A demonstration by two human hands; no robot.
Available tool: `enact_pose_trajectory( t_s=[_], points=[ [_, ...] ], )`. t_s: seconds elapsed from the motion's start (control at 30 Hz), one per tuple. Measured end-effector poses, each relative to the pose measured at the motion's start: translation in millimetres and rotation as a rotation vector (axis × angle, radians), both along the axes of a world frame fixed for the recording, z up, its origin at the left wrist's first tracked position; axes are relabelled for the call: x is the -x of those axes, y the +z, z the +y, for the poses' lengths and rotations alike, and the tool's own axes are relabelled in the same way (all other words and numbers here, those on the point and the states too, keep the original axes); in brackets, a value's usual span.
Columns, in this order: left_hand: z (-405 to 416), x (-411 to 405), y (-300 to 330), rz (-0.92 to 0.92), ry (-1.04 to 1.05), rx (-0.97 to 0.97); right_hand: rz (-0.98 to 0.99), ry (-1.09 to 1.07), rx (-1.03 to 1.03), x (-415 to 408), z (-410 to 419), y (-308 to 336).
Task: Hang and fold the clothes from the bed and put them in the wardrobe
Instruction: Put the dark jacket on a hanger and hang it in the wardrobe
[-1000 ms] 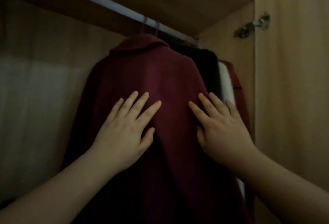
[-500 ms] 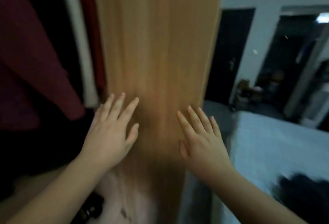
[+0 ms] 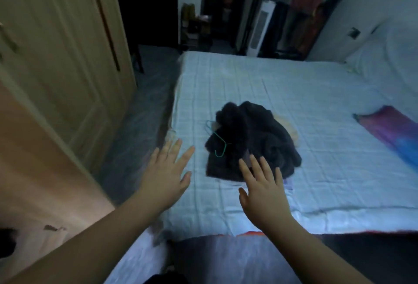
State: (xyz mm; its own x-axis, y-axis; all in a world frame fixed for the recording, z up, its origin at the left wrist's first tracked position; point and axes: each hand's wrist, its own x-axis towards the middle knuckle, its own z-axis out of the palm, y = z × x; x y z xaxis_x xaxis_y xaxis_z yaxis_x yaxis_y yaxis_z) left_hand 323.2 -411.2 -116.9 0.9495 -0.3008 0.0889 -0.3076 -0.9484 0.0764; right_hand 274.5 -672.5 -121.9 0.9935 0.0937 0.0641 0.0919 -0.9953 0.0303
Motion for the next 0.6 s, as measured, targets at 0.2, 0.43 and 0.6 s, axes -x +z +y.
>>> enact_pose_trajectory(
  t_s=[0.2, 0.43, 0.6],
  points=[
    [-39.8, -70.2, -25.2, 0.022, -0.065, -0.011, 0.026, -0.092, 0.014, -43.7, -48.9, -18.2],
    [-79.1, -175.3, -78.6, 0.152, -0.073, 0.037, 0.127, -0.143, 0.018, -143.3, -91.8, -47.9],
    [-102.8, -225.2, -115.9, 0.245, -0.055, 0.044, 0.201, -0.096, 0.007, -216.2, -103.0, -74.0]
  ],
)
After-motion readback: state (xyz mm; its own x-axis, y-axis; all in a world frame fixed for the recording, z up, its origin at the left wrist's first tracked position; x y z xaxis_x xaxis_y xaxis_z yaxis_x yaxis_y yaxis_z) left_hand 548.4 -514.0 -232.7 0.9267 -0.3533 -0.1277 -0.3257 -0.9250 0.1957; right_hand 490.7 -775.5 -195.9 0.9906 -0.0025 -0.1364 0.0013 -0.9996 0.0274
